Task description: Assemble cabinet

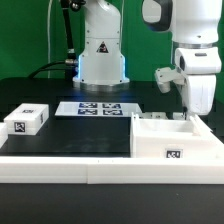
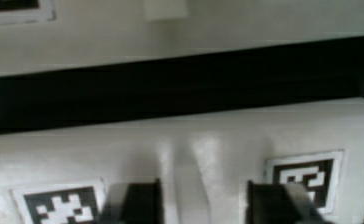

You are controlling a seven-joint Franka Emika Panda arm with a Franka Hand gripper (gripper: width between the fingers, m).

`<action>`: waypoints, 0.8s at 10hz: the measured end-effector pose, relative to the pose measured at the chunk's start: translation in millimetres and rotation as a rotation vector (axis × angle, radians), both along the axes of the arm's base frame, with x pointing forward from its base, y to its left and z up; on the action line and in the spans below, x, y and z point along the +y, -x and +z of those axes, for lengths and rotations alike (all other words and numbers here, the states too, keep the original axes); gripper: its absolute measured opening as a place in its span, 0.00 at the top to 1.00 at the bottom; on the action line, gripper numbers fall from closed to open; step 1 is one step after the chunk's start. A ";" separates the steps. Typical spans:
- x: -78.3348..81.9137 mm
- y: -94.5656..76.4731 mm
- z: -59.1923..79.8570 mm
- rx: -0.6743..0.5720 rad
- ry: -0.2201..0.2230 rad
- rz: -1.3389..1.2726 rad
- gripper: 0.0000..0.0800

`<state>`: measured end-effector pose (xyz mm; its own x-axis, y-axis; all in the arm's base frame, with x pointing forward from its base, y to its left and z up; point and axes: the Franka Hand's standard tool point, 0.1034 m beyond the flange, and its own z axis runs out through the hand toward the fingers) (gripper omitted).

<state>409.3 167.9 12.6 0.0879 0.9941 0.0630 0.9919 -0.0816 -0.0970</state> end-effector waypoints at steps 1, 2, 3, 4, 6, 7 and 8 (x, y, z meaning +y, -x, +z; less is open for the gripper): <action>0.4 -1.5 1.0 -0.006 -0.002 -0.001 0.90; 0.7 -2.8 2.0 -0.011 -0.004 -0.001 0.90; 0.7 -2.8 2.1 -0.011 -0.004 -0.001 0.91; 0.7 -2.9 2.1 -0.012 -0.004 -0.001 0.91; 0.7 -3.1 2.3 -0.012 -0.004 -0.001 0.91; -0.7 -3.5 6.6 -0.016 0.001 -0.007 0.91; -5.7 -4.2 21.0 -0.028 0.016 -0.012 0.91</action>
Offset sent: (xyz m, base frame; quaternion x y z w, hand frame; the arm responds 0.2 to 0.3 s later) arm 0.0000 0.0000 0.0000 0.0000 0.0000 0.0000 1.0000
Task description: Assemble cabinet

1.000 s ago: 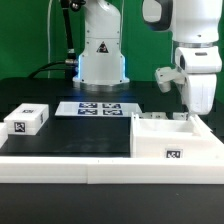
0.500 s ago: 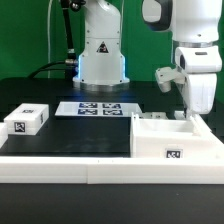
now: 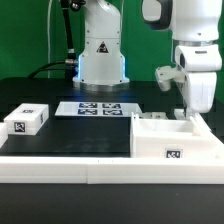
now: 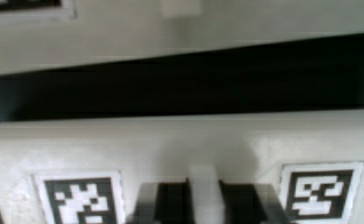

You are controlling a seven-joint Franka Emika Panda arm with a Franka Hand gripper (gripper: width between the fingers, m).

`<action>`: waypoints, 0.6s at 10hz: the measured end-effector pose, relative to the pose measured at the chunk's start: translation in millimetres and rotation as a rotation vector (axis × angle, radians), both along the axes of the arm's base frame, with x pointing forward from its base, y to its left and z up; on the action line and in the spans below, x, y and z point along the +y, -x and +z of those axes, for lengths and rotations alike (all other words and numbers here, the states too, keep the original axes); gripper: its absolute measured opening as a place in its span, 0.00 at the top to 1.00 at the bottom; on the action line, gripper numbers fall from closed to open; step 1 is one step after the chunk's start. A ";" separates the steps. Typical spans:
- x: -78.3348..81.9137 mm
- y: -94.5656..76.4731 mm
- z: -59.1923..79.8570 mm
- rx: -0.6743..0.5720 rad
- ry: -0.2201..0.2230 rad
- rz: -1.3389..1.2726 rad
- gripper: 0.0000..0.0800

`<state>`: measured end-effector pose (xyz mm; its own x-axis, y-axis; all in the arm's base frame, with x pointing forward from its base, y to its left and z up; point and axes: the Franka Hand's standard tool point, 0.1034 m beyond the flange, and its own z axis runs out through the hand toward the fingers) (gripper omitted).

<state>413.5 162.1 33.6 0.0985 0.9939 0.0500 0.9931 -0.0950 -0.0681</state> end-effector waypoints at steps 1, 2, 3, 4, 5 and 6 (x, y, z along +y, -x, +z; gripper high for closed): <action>-5.8 -1.4 12.8 -0.010 0.014 0.000 0.91; -12.9 -4.6 22.3 -0.014 0.025 -0.002 0.91; -21.9 -8.3 28.7 -0.015 0.032 0.001 0.91; -32.1 -12.1 33.2 -0.015 0.038 -0.004 0.91; -37.1 -13.5 32.6 -0.014 0.037 -0.017 0.91; -35.6 -12.4 31.5 -0.012 0.037 -0.018 0.91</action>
Offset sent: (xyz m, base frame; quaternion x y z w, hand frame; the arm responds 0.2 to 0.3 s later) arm 0.0027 -0.0382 0.0299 0.0176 -0.0160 -0.0220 0.9995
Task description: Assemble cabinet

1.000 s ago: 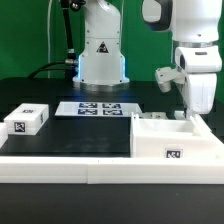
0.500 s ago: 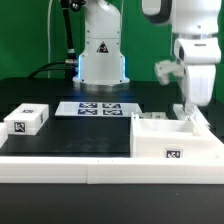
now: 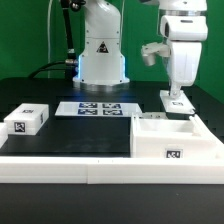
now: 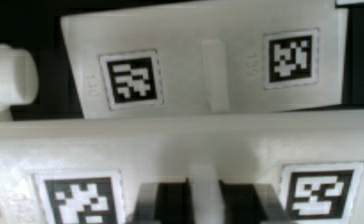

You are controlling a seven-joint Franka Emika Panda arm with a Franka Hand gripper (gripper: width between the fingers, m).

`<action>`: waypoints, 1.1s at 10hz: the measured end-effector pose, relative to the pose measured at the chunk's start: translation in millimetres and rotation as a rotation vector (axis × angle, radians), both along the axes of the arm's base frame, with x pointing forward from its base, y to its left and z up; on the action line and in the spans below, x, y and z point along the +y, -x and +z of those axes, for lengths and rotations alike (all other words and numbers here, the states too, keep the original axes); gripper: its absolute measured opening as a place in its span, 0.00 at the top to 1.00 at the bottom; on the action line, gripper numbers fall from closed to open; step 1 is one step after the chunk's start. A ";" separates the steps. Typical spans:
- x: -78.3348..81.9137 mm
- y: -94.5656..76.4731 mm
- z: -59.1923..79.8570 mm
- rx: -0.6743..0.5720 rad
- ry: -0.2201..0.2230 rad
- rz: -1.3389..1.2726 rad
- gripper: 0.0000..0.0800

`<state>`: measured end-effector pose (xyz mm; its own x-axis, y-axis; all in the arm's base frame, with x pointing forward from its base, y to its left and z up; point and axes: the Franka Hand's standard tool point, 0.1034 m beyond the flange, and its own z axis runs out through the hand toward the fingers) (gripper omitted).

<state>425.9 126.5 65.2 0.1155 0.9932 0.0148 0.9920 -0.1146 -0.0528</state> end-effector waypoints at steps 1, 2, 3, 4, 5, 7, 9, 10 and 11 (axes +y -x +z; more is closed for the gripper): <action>-0.3 0.0 -0.1 0.000 0.000 -0.001 0.91; -1.1 -0.3 -0.5 0.001 0.000 -0.003 0.91; -2.2 -3.6 -1.2 0.000 -0.003 -0.001 0.91; -3.3 -8.0 -2.6 -0.001 -0.006 -0.004 0.91; -4.9 -11.7 -4.0 -0.001 -0.009 -0.008 0.91; -7.3 -17.4 -3.8 -0.002 -0.010 -0.018 0.91; -7.5 -15.9 -4.8 0.001 -0.010 -0.018 0.91; -7.6 -15.9 -4.9 0.001 -0.010 -0.018 0.91; -7.8 -15.9 -5.0 0.001 -0.010 -0.018 0.91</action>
Offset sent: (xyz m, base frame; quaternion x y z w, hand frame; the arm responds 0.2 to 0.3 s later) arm 0.0187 -0.0006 -0.0019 0.0027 0.0081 -0.0195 0.9998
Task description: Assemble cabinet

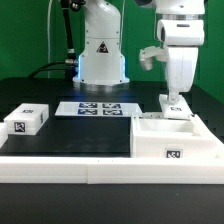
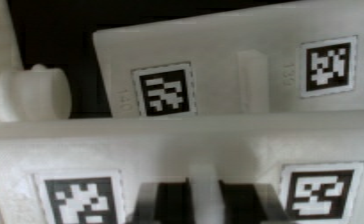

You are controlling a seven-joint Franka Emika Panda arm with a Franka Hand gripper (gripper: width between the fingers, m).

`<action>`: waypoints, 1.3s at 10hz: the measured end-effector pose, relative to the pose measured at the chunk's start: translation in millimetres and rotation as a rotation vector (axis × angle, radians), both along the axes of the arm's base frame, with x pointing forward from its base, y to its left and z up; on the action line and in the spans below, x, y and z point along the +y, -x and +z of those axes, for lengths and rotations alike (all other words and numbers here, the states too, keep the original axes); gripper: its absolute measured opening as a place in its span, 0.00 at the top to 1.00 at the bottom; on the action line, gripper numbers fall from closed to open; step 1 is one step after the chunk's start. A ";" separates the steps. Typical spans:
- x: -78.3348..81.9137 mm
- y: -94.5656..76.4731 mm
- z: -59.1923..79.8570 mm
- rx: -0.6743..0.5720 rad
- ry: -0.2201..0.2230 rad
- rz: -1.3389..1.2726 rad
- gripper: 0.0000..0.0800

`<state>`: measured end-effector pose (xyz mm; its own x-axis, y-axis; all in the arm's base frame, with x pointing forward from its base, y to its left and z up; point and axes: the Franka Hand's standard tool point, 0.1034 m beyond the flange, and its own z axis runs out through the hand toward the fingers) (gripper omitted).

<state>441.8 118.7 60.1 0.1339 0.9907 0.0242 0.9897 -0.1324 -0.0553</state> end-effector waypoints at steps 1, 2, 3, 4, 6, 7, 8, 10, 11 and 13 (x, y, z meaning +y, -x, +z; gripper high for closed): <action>-1.7 -2.6 0.9 -0.002 0.000 -0.003 0.91; -3.2 -7.2 3.1 -0.006 0.001 -0.007 0.91; -3.7 -10.4 4.8 -0.005 0.003 -0.009 0.91; -4.3 -11.6 5.7 0.004 0.007 -0.011 0.91; -4.2 -13.9 6.1 0.005 0.007 -0.013 0.91; -4.2 -13.3 5.3 0.007 0.007 -0.013 0.91; -4.3 -13.1 4.9 0.008 0.007 -0.013 0.91; -4.2 -14.0 3.9 0.009 0.006 -0.013 0.91; -5.5 -15.8 3.1 0.009 0.005 -0.015 0.91; -8.5 -19.3 1.8 0.008 0.003 -0.020 0.91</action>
Offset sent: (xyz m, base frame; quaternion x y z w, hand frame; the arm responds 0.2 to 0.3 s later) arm 0.0225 -0.0022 0.0104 0.0001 -0.0068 0.0048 1.0000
